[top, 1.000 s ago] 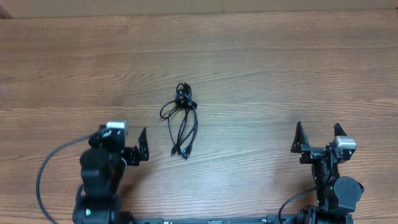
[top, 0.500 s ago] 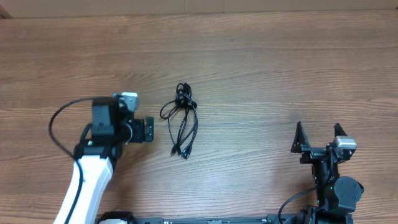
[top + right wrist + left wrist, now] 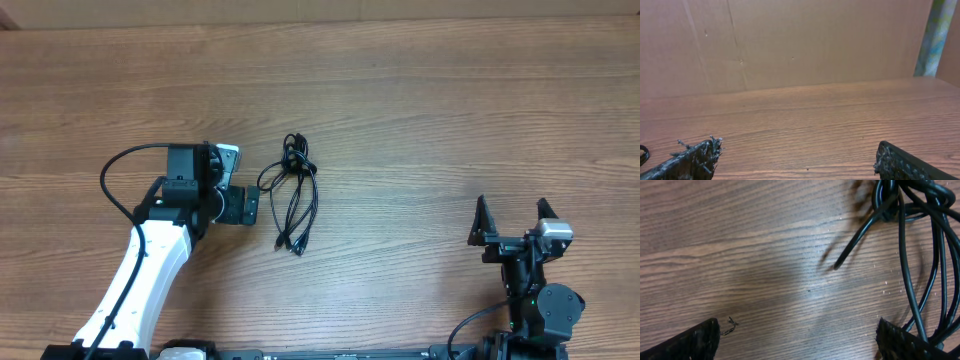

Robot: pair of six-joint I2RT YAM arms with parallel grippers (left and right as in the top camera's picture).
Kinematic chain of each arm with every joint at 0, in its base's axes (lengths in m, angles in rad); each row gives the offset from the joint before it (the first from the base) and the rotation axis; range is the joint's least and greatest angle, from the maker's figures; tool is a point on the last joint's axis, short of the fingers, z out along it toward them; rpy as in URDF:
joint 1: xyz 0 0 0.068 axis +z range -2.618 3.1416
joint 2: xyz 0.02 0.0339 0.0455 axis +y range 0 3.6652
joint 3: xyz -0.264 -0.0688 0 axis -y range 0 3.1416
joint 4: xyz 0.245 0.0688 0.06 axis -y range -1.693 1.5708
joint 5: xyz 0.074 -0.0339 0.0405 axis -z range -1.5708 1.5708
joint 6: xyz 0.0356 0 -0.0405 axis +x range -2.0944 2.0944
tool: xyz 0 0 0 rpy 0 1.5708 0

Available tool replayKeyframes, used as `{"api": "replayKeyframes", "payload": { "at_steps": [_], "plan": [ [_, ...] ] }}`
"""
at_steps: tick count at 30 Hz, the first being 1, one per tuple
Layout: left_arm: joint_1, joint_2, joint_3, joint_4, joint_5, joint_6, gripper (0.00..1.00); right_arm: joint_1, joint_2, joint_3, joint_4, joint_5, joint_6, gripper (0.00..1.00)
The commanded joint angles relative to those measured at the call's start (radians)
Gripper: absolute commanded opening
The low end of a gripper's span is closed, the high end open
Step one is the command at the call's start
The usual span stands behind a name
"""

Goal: Untangle cables
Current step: 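Move the left gripper forward toward the top of the black cable bundle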

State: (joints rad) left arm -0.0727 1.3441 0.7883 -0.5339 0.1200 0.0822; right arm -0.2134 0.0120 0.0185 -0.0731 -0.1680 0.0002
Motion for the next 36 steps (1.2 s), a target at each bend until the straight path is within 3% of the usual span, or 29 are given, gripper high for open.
{"api": "replayKeyframes", "payload": {
  "at_steps": [1,29,36],
  "plan": [
    [-0.006,0.009,0.028,-0.008,0.000,0.019,1.00,0.007,-0.009,-0.011,0.003,0.011,0.003,1.00],
    [-0.108,0.009,0.079,-0.060,0.009,0.045,1.00,0.007,-0.009,-0.011,0.004,0.011,0.003,1.00],
    [-0.108,0.029,0.184,-0.122,0.008,0.046,1.00,0.007,-0.009,-0.011,0.003,0.011,0.003,1.00]
  ]
}}
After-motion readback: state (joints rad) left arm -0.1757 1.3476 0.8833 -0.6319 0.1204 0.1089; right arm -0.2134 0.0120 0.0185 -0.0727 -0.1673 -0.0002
